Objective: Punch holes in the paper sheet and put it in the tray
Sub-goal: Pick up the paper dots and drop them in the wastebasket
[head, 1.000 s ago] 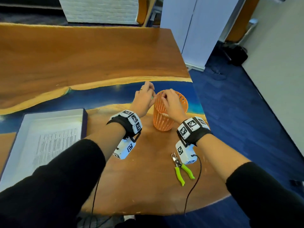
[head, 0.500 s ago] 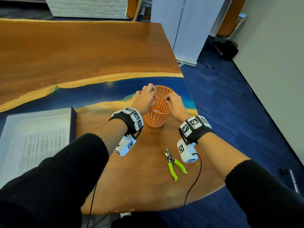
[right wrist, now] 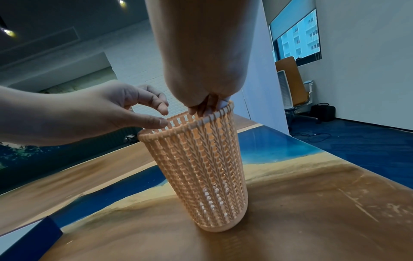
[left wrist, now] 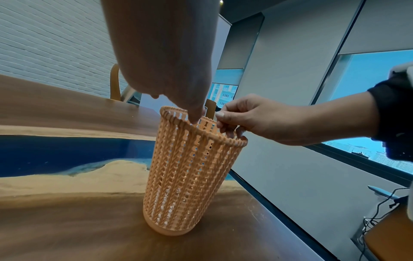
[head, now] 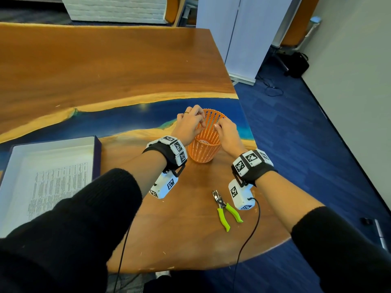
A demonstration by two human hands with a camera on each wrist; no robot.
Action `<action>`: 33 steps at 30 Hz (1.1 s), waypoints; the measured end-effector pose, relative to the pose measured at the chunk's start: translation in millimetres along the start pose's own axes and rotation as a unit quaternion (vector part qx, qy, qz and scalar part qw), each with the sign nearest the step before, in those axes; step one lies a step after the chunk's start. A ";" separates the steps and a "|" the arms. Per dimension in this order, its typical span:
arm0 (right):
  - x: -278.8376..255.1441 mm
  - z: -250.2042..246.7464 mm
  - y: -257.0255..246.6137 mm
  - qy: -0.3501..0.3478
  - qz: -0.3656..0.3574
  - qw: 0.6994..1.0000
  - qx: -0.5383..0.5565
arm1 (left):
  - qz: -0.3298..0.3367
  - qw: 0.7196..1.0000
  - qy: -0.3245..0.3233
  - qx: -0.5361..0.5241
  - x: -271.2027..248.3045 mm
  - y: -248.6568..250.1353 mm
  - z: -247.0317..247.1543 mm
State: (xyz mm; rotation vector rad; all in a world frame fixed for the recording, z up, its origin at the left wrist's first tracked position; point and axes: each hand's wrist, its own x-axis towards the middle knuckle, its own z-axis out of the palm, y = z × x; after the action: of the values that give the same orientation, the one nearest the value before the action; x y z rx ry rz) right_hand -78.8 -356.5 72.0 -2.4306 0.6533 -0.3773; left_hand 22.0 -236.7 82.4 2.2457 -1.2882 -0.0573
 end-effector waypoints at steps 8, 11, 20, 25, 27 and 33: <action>-3.4 -2.3 -8.3 -0.013 -0.057 0.998 -0.013 | 0.004 1.000 -0.007 0.002 0.5 1.0 2.0; -5.2 -2.5 -8.4 -0.012 -0.056 0.998 -0.013 | 0.004 1.000 -0.012 0.003 1.6 2.2 3.3; -4.7 -3.6 -9.2 -0.021 -0.040 0.999 -0.014 | 0.030 0.999 -0.024 0.010 0.7 6.8 4.1; -5.0 -2.6 -15.1 0.001 -0.034 0.999 -0.027 | 0.023 1.000 0.003 0.004 -2.1 -0.5 1.1; -5.4 -2.0 -21.3 0.041 -0.044 0.998 -0.024 | 0.005 0.999 0.035 -0.006 -7.1 -10.0 -3.3; -12.6 26.4 -73.5 0.060 -0.205 0.976 -0.045 | -0.092 0.992 0.090 0.003 -62.1 -68.9 -21.1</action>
State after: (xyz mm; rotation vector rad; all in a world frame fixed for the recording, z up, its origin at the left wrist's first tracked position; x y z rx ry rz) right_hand -52.0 -285.5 94.4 -2.6411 0.2120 -0.6770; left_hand 48.9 -150.2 53.6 2.3107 -0.9866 0.0805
